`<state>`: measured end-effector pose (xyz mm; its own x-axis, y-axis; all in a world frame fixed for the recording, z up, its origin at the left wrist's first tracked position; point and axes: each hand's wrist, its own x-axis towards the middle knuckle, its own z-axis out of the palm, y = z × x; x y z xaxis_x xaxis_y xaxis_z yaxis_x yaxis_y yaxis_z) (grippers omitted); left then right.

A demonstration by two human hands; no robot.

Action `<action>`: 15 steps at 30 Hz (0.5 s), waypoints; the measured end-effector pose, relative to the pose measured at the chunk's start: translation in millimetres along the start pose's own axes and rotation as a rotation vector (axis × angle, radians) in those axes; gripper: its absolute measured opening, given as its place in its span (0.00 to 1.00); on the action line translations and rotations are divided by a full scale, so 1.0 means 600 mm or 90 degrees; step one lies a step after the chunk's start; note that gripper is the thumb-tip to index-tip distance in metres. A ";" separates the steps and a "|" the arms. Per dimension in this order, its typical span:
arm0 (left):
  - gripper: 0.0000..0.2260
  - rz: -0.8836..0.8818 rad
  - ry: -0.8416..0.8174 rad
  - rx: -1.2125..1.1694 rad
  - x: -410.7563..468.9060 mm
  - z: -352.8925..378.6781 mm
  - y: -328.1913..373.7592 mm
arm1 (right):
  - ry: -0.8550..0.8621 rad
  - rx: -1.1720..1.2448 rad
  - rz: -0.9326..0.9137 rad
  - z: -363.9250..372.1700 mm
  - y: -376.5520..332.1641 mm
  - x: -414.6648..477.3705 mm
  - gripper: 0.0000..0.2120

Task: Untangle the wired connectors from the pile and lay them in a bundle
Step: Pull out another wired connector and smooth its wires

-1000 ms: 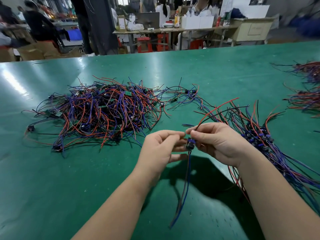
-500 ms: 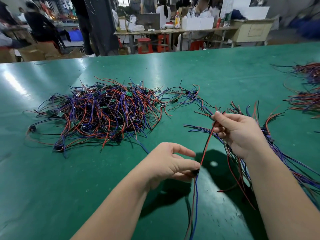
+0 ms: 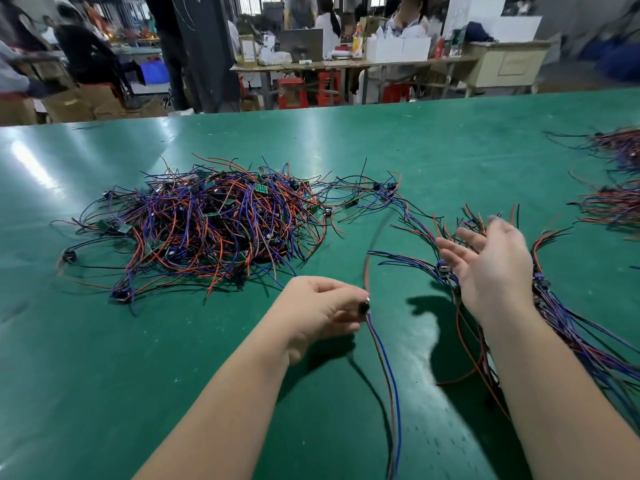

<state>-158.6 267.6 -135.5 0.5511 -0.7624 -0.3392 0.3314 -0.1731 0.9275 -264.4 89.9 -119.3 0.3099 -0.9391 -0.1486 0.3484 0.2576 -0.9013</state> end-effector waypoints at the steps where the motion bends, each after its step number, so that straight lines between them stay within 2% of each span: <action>1: 0.04 0.007 0.040 -0.035 0.004 -0.002 0.001 | -0.009 -0.036 -0.040 0.000 0.000 -0.004 0.06; 2: 0.04 0.013 0.072 -0.065 0.008 -0.005 0.001 | -0.050 -0.076 -0.077 0.000 0.002 -0.010 0.06; 4: 0.03 0.024 0.107 -0.100 0.014 -0.009 -0.001 | -0.226 -0.189 -0.149 0.005 0.012 -0.028 0.08; 6: 0.03 0.039 0.103 -0.109 0.015 -0.006 -0.003 | -0.415 -0.349 -0.210 0.013 0.027 -0.052 0.08; 7: 0.02 0.047 0.090 -0.110 0.015 -0.003 -0.004 | -0.476 -0.424 -0.236 0.017 0.035 -0.061 0.08; 9: 0.02 0.065 0.068 -0.102 0.013 0.002 -0.007 | -0.513 -0.529 -0.302 0.022 0.048 -0.073 0.09; 11: 0.01 0.078 0.053 -0.096 0.013 0.004 -0.008 | -0.493 -0.558 -0.340 0.023 0.048 -0.073 0.09; 15: 0.04 0.060 0.011 -0.093 0.016 0.006 -0.008 | -0.470 -0.549 -0.293 0.019 0.041 -0.069 0.12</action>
<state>-157.6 259.3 -142.8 0.5981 -0.7594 -0.2561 0.3848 -0.0082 0.9230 -258.5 137.5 -130.5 0.8374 -0.4764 0.2681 -0.0557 -0.5624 -0.8250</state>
